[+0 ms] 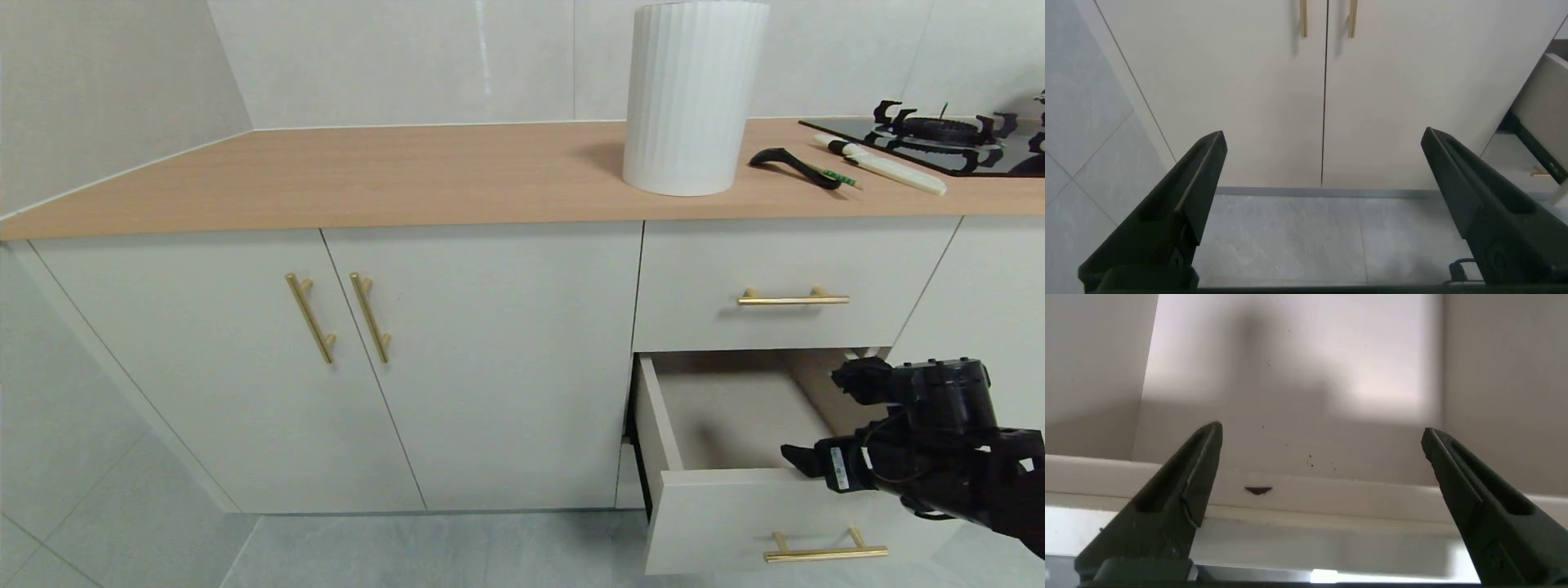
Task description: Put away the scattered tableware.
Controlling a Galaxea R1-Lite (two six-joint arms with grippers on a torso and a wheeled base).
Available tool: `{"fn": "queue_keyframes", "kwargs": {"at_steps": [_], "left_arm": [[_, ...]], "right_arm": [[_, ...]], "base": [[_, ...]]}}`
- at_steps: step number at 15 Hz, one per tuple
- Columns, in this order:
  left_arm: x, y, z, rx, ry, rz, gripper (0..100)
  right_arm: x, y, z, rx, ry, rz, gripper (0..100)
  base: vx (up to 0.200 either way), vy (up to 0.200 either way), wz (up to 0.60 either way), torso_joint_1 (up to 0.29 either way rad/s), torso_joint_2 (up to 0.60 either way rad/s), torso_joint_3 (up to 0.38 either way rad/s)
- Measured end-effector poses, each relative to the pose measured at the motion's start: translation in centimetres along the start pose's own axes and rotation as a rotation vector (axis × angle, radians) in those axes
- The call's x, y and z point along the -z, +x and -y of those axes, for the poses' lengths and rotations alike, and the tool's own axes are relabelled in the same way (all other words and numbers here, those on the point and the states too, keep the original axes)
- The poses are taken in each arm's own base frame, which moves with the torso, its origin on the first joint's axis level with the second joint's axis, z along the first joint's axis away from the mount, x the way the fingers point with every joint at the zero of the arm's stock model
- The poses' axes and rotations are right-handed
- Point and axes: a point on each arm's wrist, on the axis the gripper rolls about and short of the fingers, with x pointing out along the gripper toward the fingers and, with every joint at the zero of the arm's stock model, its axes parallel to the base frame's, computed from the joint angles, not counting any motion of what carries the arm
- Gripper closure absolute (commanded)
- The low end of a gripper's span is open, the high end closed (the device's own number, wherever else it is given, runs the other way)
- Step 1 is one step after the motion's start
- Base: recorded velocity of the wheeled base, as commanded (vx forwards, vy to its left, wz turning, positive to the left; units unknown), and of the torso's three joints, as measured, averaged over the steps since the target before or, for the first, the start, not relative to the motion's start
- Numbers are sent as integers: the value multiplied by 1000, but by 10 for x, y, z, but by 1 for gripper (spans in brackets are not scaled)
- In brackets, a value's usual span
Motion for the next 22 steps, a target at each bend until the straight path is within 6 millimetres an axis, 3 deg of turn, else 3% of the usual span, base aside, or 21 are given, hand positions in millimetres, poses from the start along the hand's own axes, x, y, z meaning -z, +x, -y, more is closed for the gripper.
{"fn": "queue_keyframes", "kwargs": {"at_steps": [4,16,19,22], "left_arm": [[0,0,0,-1,0,0,0],[0,0,0,0,0,0,0],[0,0,0,0,0,0,0],[0,0,0,0,0,0,0]], "right_arm": [[15,-17,1,-5,-5,-22,0],[83,-70,-2,-57,-75,-177,0],[81,-72,-2,-61,-73,-162,0],[50,-63,-4,-57,-52,-67,0]], "base": [[0,0,0,0,0,0],[0,0,0,0,0,0],[0,0,0,0,0,0],[0,0,0,0,0,0]]}}
